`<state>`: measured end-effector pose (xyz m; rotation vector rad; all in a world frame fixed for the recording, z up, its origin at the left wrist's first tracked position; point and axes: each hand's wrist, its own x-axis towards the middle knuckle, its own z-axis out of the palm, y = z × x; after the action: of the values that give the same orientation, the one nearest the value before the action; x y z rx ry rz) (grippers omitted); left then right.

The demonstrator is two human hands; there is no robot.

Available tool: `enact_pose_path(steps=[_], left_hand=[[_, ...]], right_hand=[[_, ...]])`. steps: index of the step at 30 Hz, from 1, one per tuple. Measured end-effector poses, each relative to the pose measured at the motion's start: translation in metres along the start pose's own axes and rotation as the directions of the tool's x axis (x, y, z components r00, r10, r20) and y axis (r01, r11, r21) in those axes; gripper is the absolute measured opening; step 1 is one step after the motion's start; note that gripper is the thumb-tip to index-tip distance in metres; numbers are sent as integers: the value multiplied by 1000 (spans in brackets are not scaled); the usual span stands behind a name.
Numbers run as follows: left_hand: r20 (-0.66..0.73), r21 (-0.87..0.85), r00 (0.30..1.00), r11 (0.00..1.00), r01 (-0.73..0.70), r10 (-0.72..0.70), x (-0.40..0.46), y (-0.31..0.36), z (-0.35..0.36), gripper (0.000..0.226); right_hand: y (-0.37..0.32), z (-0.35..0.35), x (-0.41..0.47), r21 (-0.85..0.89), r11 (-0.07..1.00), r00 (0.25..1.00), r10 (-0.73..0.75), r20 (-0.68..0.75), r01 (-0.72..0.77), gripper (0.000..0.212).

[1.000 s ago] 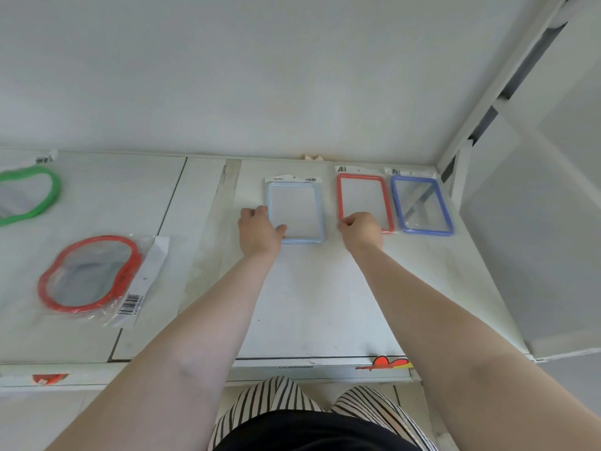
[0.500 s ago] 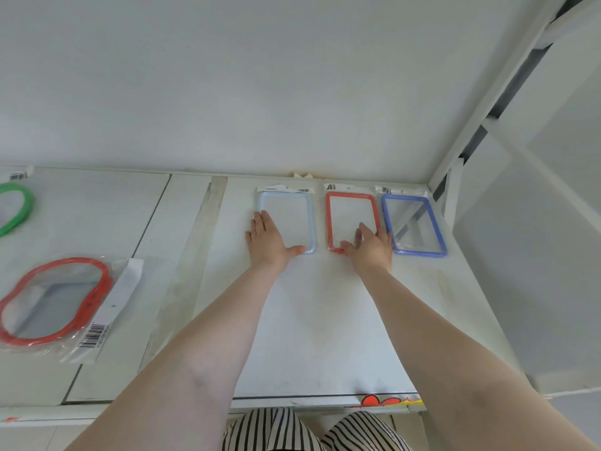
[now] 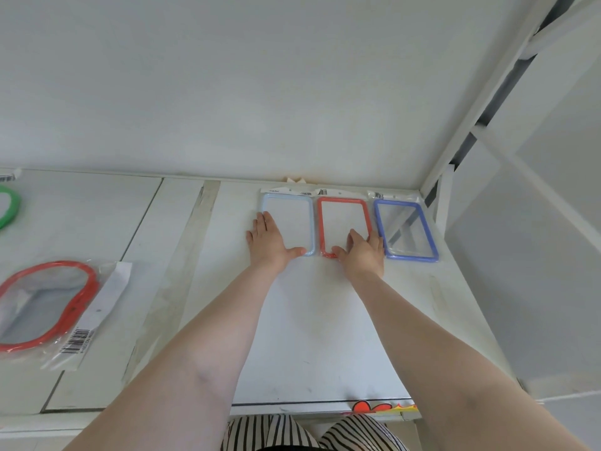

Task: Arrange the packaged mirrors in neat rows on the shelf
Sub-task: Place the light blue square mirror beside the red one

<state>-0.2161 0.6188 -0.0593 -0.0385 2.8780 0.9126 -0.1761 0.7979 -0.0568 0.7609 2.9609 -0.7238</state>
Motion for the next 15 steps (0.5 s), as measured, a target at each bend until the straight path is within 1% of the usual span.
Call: enact_pose_path(steps=[4,6,8,10,11,13,15], left_hand=[[3,16,1000,1000,-9,9,-1,1,3,120],[5,27,1000,1000,-12,12,-2,1,3,120],[8,42,1000,999,-11,11,-1,1,3,119],[-2,61,1000,998,-6,6,-2,1,4,119],[-9,70,1000,998,-10,11,-2,2,4,119],[-17,93,999,995,-37,39,-4,4,6,118],[-12,106,998,993,-56,58,-5,3,8,117]], right_hand=[[-1,0,0,-13,1000,1000,-3,9,3,51],[1,-1,-1,37,999,1000,-7,-13,8,49],[6,-6,-1,96,995,993,-14,-116,25,50],[17,-14,3,67,998,976,3,-219,12,52],[24,-18,6,39,999,974,26,-227,-18,54],[39,-26,13,-9,995,982,94,-165,-96,58],[52,-28,16,-56,989,987,131,-89,-136,61]])
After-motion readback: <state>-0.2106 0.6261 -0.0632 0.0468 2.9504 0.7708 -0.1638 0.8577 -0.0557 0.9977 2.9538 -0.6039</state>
